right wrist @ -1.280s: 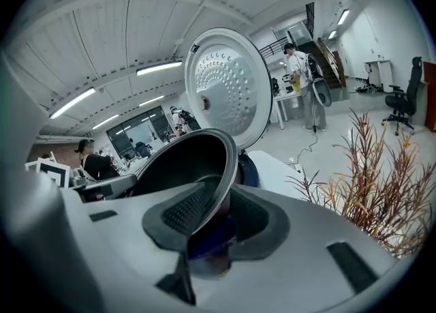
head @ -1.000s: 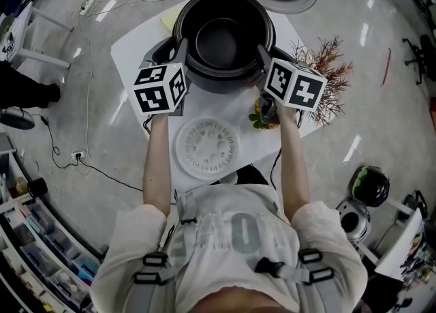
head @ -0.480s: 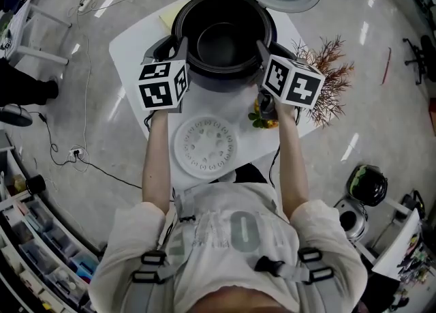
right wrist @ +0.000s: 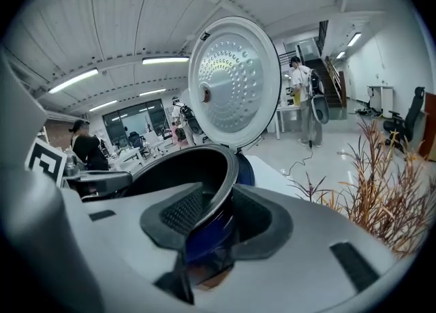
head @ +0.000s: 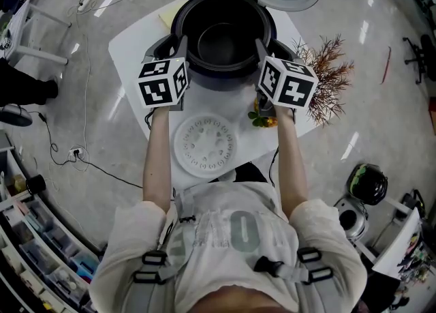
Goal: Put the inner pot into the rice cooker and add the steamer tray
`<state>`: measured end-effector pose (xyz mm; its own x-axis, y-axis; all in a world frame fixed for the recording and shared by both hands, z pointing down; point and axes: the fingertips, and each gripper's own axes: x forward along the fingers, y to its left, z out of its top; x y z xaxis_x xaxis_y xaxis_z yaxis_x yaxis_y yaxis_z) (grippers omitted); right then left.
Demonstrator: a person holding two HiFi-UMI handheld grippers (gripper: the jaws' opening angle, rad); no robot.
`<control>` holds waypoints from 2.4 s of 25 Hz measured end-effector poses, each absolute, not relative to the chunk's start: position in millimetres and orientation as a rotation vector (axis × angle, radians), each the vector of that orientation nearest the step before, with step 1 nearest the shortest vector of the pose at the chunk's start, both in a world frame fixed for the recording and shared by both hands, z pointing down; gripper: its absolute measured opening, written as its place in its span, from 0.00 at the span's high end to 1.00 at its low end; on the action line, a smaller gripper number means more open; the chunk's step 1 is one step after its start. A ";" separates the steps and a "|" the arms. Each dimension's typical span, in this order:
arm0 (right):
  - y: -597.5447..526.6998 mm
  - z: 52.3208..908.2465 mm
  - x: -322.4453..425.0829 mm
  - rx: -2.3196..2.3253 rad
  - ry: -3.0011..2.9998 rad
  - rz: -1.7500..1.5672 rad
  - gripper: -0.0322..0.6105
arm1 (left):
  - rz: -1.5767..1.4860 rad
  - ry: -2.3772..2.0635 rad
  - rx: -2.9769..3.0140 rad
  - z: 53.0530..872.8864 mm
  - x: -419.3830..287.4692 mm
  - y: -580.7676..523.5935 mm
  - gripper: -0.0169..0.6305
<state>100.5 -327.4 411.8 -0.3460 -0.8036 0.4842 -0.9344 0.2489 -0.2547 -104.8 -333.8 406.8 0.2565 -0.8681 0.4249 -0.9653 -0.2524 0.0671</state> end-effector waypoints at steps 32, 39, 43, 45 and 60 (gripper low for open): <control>-237.3 355.9 27.4 1.181 -2.589 0.328 0.66 | 0.234 -1.775 2.131 385.2 -163.3 -202.8 0.77; -167.7 439.6 -8.5 0.910 -2.495 0.443 0.64 | 0.441 -1.615 2.024 480.2 -154.4 -107.5 0.72; -138.7 488.7 -9.7 0.854 -2.412 0.455 0.64 | 0.516 -1.549 1.941 524.4 -154.3 -66.3 0.72; -126.4 513.0 -2.5 0.845 -2.350 0.464 0.64 | 0.527 -1.527 1.893 542.1 -154.1 -49.3 0.72; -76.9 597.9 43.4 0.884 -2.103 0.587 0.65 | 0.572 -1.450 1.753 597.7 -140.3 -6.7 0.73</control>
